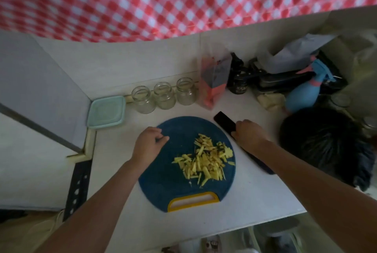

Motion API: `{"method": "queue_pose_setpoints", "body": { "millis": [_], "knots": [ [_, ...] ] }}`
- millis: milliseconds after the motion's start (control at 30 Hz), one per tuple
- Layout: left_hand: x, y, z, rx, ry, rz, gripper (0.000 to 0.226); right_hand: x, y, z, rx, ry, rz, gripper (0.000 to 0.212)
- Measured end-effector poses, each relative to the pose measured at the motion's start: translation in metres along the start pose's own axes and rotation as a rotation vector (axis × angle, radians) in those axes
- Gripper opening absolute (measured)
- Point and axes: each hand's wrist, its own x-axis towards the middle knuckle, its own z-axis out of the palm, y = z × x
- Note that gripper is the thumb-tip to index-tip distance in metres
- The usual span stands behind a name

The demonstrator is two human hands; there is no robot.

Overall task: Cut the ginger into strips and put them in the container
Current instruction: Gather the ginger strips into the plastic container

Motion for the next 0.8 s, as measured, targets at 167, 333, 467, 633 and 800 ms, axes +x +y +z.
{"method": "queue_pose_setpoints", "body": {
  "millis": [167, 333, 467, 633, 800],
  "knots": [
    [0.007, -0.045, -0.042, 0.042, 0.043, -0.063, 0.033, 0.008, -0.079, -0.002, -0.009, 0.019, -0.271, 0.032],
    [0.027, -0.094, -0.075, 0.210, 0.027, -0.004, 0.035, 0.009, -0.144, 0.029, 0.117, -0.146, -0.336, 0.042],
    [0.050, -0.117, -0.091, 0.328, 0.004, -0.024, 0.046, 0.014, -0.174, 0.044, -0.052, -0.250, -0.334, 0.050],
    [0.075, -0.129, -0.100, 0.423, -0.042, -0.058, 0.031, 0.022, -0.187, 0.047, -0.141, -0.273, -0.272, 0.049],
    [0.083, -0.127, -0.098, 0.431, -0.057, 0.061, 0.011, 0.023, -0.186, 0.050, -0.075, -0.280, -0.225, 0.053]
  ]
}}
